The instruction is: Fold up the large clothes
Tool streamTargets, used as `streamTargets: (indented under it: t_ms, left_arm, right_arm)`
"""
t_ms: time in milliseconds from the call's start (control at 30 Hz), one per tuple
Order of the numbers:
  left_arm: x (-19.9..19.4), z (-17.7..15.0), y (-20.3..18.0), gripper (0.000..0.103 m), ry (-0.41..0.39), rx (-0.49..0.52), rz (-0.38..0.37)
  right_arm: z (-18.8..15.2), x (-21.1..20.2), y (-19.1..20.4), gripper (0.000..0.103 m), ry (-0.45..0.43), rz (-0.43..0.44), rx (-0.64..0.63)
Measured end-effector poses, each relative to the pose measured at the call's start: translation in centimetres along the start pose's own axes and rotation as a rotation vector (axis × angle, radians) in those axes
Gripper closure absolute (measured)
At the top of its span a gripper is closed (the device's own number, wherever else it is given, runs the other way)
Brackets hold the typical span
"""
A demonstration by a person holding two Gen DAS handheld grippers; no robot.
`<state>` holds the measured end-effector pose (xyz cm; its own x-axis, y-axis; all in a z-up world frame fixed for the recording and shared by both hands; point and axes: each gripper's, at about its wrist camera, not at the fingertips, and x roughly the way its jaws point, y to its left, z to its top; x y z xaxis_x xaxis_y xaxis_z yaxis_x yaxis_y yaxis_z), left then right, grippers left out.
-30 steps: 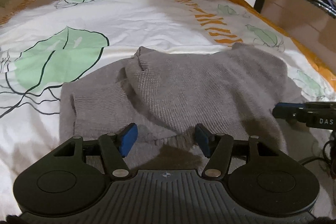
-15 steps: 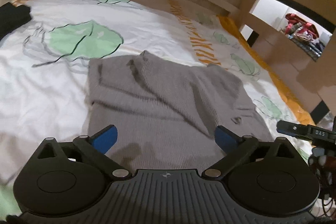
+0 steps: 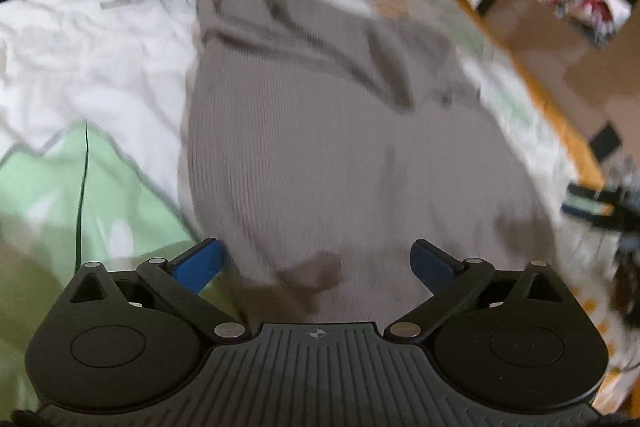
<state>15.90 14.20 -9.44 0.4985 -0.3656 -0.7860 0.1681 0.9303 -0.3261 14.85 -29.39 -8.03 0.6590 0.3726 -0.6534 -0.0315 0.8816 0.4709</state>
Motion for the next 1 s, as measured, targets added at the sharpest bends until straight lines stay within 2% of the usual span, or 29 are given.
streamTargets:
  t_ms: [133, 333, 600, 733, 800, 900, 1000]
  left_arm:
    - [0.2, -1.9, 0.1, 0.001, 0.091, 0.064, 0.052]
    - [-0.9, -2.6, 1.9, 0.001, 0.111, 0.02, 0.078]
    - [-2.8, -3.5, 3.4, 0.002, 0.029, -0.119, 0.111]
    - [-4.2, -3.4, 4.2, 0.005, -0.027, -0.2, 0.09]
    - [-4.8, -2.9, 3.9, 0.005, -0.054, -0.229, 0.051]
    - [-4.3, -1.8, 2.5, 0.005, -0.074, -0.203, -0.001]
    - [-2.4, -0.7, 1.3, 0.005, -0.065, -0.138, 0.008]
  right_arm:
    - [-1.4, -1.0, -1.2, 0.011, 0.02, -0.013, 0.038]
    - [-2.6, -2.4, -1.6, 0.011, 0.042, -0.001, 0.037]
    - [-3.6, -3.0, -1.4, 0.01, 0.124, 0.019, -0.01]
    - [-3.8, -3.2, -1.6, 0.011, 0.129, 0.025, -0.003]
    - [-3.8, -3.1, -1.5, 0.01, 0.133, 0.021, -0.003]
    - [-3.9, -2.7, -1.2, 0.007, 0.148, 0.015, -0.016]
    - [-3.9, -2.5, -1.0, 0.006, 0.157, 0.013, -0.024]
